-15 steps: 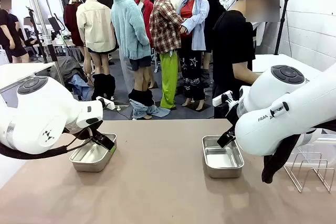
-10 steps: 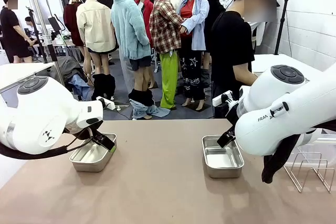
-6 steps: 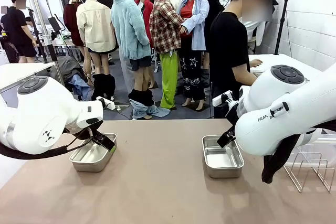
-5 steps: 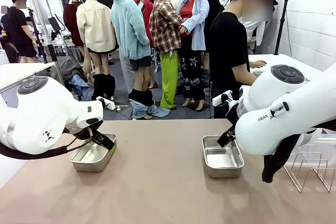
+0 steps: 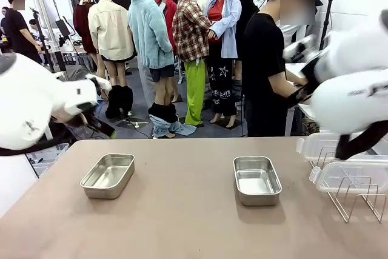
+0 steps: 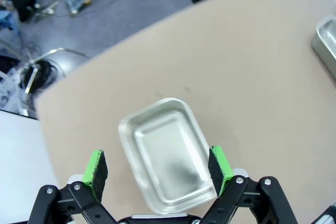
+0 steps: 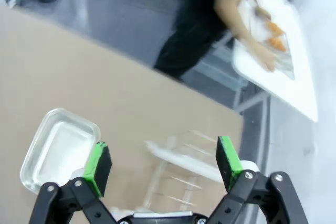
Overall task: Place the bread in airtight containers.
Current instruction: Lift both Airtight Container.
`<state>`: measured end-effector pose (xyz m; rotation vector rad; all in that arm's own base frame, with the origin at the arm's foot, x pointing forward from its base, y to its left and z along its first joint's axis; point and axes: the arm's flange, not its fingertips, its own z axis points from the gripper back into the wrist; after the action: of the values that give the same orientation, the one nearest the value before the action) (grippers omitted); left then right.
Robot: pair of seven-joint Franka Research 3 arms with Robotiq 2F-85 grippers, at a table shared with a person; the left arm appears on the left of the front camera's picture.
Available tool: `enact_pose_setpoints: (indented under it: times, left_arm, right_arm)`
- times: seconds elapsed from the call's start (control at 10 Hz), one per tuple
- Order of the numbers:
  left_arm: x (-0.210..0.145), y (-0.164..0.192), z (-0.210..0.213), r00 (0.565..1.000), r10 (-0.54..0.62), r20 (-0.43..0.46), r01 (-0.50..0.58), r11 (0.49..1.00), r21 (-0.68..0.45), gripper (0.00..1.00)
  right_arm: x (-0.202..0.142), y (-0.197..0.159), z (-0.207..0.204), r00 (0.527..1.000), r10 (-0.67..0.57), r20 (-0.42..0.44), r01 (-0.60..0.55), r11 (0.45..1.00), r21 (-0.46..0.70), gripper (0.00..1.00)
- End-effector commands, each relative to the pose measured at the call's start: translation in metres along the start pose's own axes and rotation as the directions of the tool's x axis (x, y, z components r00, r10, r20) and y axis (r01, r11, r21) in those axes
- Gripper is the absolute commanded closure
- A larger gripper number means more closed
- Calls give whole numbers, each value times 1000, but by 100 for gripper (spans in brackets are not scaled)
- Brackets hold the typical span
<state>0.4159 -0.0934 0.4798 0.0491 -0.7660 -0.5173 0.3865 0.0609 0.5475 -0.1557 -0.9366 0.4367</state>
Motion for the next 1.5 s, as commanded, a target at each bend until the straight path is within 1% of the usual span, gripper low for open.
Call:
enact_pose_setpoints:
  times: [0.0, 0.1, 0.2, 0.3, 0.4, 0.5, 0.6, 1.4]
  left_arm:
    - [-9, 54, 14, 1000, 15, -18, -15, 999, 30, 0]
    - [-17, 88, 12, 997, 66, -35, -65, 997, 36, 0]
    - [-28, 122, 6, 989, 137, -47, -134, 989, 55, 0]
    - [-40, 142, 3, 984, 170, -56, -166, 984, 60, 0]
    - [-50, 154, 4, 981, 182, -67, -178, 982, 67, 0]
    - [-56, 158, 4, 979, 191, -69, -188, 981, 57, 0]
    - [-55, 147, 9, 983, 178, -56, -172, 981, 91, 0]
    - [-55, 147, 9, 983, 178, -56, -172, 981, 91, 0]
  right_arm:
    - [-37, -61, 31, 981, -192, -21, 184, 961, -207, 0]
    - [-67, -103, 48, 952, -304, -15, 289, 917, -274, 0]
    - [-108, -141, 57, 912, -411, -21, 387, 874, -295, 0]
    - [-142, -164, 57, 873, -487, -41, 452, 836, -311, 0]
    - [-172, -180, 54, 834, -549, -46, 508, 799, -322, 0]
    - [-193, -188, 49, 805, -592, -49, 550, 774, -313, 0]
    - [-131, -209, 70, 860, -508, -51, 466, 822, -326, 0]
    - [-131, -209, 70, 860, -508, -51, 466, 822, -326, 0]
